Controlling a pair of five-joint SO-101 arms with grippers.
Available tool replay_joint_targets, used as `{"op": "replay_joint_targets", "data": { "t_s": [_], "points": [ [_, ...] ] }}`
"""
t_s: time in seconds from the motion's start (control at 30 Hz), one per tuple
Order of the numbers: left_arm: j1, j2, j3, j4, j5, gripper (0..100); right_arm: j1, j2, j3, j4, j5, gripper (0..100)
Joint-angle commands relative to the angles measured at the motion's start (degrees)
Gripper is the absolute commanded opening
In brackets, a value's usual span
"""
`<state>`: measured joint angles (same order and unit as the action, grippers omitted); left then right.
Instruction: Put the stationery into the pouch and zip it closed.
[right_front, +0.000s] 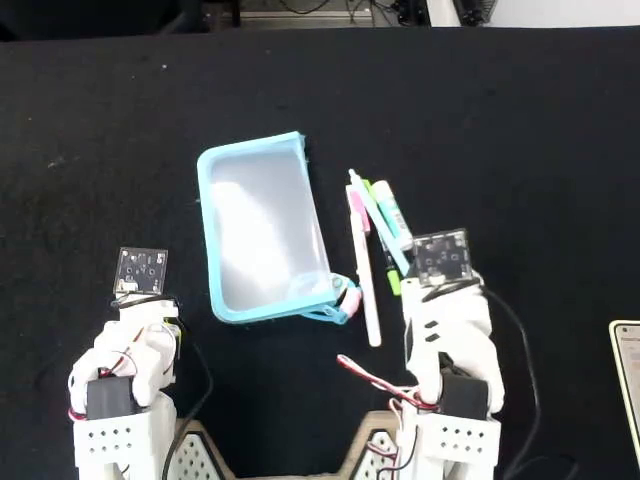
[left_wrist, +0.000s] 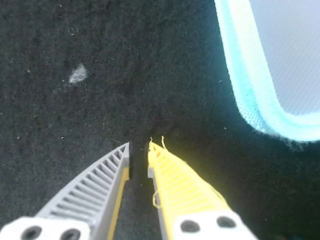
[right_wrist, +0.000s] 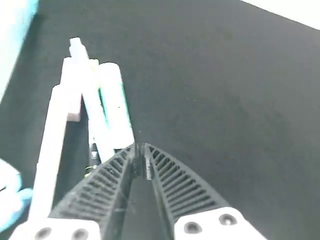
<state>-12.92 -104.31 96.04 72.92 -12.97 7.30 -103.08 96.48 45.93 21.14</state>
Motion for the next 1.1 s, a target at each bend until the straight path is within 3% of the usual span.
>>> {"op": "replay_joint_targets", "data": {
  "t_s": [0.0,0.27,0.5,0.97,1.07],
  "points": [
    [0.40,-0.35,1.27,0.18,-0.44,7,-3.96,-5.49,-6.90,4.84,1.05,1.5],
    [0.75,-0.35,1.27,0.18,-0.44,7,-19.16,-5.49,-20.00,22.42,1.41,1.5],
    [0.75,-0.35,1.27,0.18,-0.44,7,-33.76,-5.49,-13.49,22.15,1.23,1.5],
    [0.31,-0.35,1.27,-6.15,-1.05,8,-34.90,-5.32,-25.71,21.19,0.88,1.5],
    [-2.24,-0.35,1.36,-14.95,-9.67,8,-34.73,-5.32,-28.79,21.10,0.79,1.5]
  ]
}}
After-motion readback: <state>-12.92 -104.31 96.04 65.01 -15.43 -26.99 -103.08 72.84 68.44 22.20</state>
